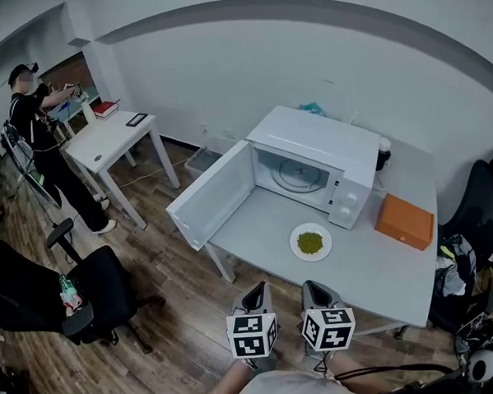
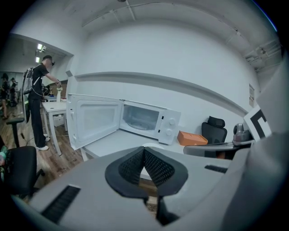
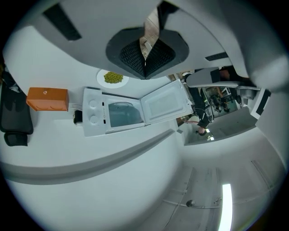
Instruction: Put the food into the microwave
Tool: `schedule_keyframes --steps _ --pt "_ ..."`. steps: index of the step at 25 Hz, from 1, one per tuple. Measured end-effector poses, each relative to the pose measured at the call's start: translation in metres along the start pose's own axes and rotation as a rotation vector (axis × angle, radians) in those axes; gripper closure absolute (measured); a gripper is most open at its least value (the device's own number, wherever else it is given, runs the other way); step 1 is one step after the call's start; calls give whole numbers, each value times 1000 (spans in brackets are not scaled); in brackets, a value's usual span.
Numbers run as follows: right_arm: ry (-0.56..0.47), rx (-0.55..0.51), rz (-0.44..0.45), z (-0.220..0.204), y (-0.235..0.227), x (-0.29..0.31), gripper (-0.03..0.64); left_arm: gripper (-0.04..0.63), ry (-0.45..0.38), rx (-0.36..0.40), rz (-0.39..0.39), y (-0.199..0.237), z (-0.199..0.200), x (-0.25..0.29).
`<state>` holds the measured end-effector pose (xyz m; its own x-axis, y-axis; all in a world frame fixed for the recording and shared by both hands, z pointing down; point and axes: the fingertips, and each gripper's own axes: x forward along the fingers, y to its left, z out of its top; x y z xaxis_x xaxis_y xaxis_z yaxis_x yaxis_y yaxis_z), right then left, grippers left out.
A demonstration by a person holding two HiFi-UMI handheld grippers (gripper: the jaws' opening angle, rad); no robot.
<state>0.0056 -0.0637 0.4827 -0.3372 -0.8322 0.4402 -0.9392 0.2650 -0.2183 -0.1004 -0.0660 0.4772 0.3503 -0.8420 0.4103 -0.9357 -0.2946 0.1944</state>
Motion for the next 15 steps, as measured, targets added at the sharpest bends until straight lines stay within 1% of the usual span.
schedule_keyframes --steps 7,15 --pt "-6 12 -31 20 -2 35 600 594 6 10 -36 18 20 33" --pt "-26 52 -86 38 -13 60 600 594 12 22 -73 30 40 69"
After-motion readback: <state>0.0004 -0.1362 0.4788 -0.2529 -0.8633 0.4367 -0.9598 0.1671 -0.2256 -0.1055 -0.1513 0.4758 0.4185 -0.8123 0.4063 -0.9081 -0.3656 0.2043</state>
